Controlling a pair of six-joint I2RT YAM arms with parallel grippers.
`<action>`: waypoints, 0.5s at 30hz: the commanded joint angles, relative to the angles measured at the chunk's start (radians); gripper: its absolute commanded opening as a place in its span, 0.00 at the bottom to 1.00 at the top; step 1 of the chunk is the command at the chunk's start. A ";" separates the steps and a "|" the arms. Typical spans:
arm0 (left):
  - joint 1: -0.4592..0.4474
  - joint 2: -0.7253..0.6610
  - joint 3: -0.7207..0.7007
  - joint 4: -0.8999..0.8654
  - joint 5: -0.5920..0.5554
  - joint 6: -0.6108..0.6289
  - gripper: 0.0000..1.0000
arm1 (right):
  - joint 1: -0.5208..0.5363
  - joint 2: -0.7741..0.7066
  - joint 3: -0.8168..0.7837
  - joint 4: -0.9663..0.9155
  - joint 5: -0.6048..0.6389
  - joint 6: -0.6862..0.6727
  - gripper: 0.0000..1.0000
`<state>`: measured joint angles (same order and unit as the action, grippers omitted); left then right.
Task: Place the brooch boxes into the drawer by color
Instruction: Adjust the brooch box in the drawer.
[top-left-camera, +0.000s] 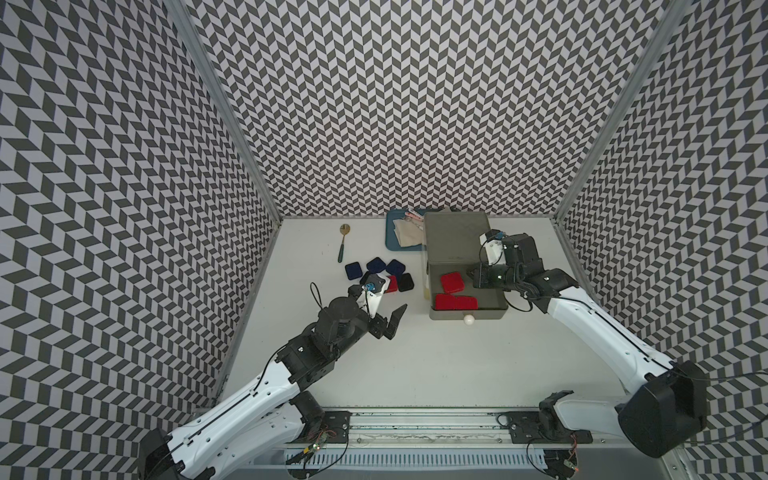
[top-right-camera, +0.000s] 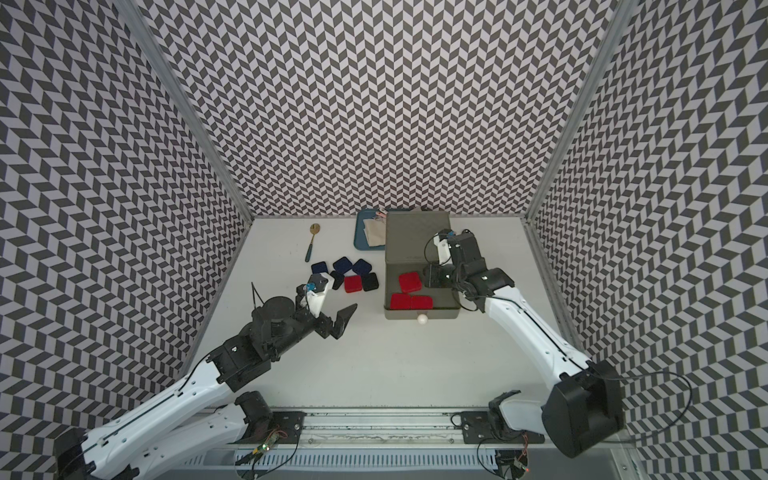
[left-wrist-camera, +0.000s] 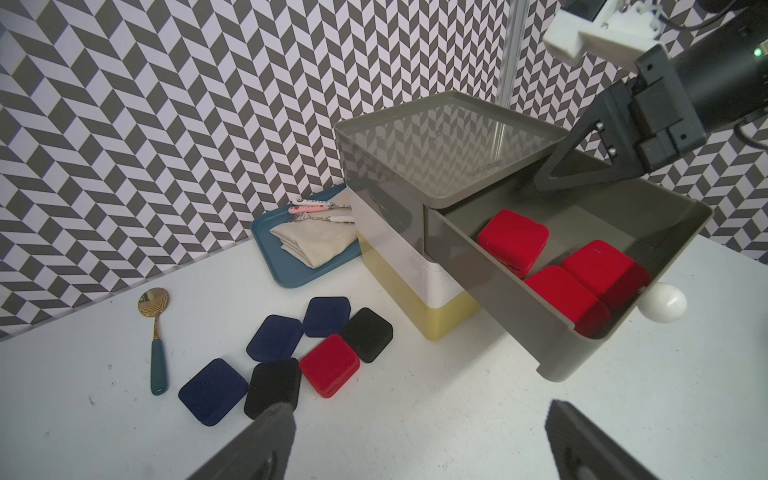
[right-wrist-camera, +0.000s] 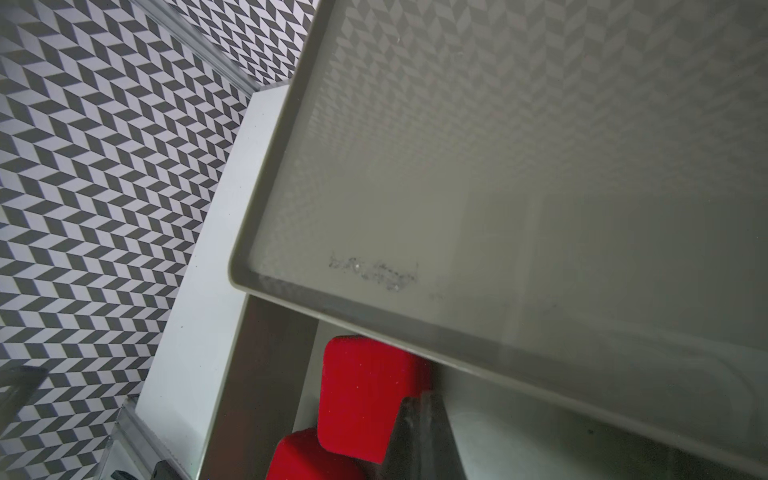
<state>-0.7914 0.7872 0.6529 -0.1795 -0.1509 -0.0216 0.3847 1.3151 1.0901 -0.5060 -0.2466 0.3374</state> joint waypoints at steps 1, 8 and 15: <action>0.005 -0.004 -0.008 0.030 0.012 -0.011 1.00 | 0.002 0.029 0.019 0.012 0.031 -0.023 0.00; 0.008 -0.004 -0.005 0.028 0.013 -0.009 1.00 | 0.013 0.060 0.013 0.025 0.021 -0.015 0.00; 0.010 -0.014 -0.005 0.028 0.011 -0.007 1.00 | 0.065 0.104 0.032 0.023 0.026 -0.005 0.00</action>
<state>-0.7891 0.7860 0.6529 -0.1795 -0.1501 -0.0212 0.4301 1.3956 1.0927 -0.4984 -0.2314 0.3294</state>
